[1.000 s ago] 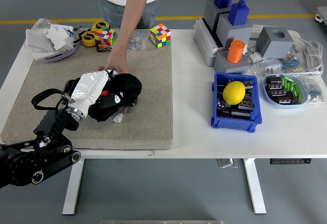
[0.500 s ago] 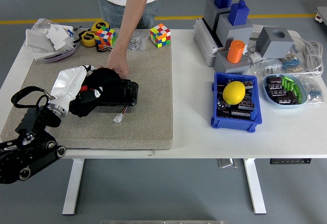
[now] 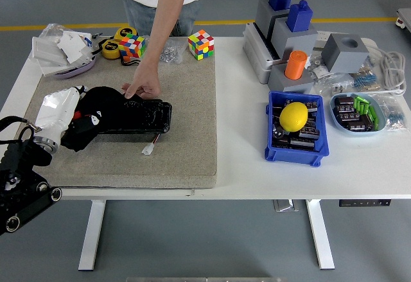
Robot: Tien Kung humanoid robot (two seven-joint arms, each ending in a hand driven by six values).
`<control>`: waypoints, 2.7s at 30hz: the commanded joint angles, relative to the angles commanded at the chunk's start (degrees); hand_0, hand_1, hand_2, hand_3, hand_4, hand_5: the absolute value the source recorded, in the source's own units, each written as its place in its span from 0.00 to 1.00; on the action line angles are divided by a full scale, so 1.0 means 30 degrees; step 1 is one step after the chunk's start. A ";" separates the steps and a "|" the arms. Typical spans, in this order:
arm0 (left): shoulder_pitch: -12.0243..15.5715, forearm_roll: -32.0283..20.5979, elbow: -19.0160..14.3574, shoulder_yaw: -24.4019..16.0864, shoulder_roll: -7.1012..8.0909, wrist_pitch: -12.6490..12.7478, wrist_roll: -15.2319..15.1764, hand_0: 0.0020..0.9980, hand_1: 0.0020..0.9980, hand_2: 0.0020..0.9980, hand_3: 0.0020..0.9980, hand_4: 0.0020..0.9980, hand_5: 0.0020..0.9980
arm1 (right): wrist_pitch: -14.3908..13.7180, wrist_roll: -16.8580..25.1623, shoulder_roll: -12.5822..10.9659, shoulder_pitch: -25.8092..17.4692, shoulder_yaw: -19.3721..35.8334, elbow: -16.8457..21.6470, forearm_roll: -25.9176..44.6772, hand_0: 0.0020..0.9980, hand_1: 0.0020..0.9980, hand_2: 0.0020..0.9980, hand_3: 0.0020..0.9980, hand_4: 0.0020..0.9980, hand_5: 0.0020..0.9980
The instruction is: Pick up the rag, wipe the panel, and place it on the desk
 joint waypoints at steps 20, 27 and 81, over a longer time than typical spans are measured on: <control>0.1605 0.0587 0.0484 -0.3006 0.0893 0.0000 -0.0021 0.17 0.08 0.36 0.59 0.55 0.11 | 0.0017 -0.0045 0.0040 -0.0068 0.0081 0.0008 -0.0090 0.75 0.67 0.70 0.63 1.00 0.60; 0.2251 0.0592 0.0760 -0.4225 0.1033 0.0000 -0.0273 0.17 0.08 0.36 0.59 0.55 0.11 | 0.0018 -0.0054 0.0071 -0.0102 0.0166 0.0026 -0.0083 0.75 0.67 0.70 0.63 1.00 0.60; 0.3133 -0.1438 0.2939 -0.5764 0.0778 0.0000 -0.2838 0.36 0.57 0.64 0.71 0.93 0.43 | -0.0071 -0.0194 0.0168 -0.0095 0.0255 0.0145 -0.0329 0.74 0.65 0.70 0.63 1.00 0.60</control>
